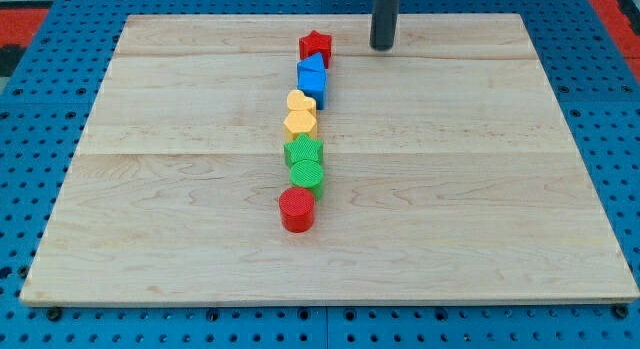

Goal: Place the blue cube right to the yellow hexagon

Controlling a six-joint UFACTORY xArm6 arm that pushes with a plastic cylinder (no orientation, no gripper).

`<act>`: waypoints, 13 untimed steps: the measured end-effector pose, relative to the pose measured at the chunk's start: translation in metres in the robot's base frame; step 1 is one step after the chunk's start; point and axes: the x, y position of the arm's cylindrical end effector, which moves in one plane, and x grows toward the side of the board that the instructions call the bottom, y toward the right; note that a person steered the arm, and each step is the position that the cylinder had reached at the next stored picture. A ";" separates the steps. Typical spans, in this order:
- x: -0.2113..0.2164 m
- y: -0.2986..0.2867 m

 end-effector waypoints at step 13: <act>0.153 -0.068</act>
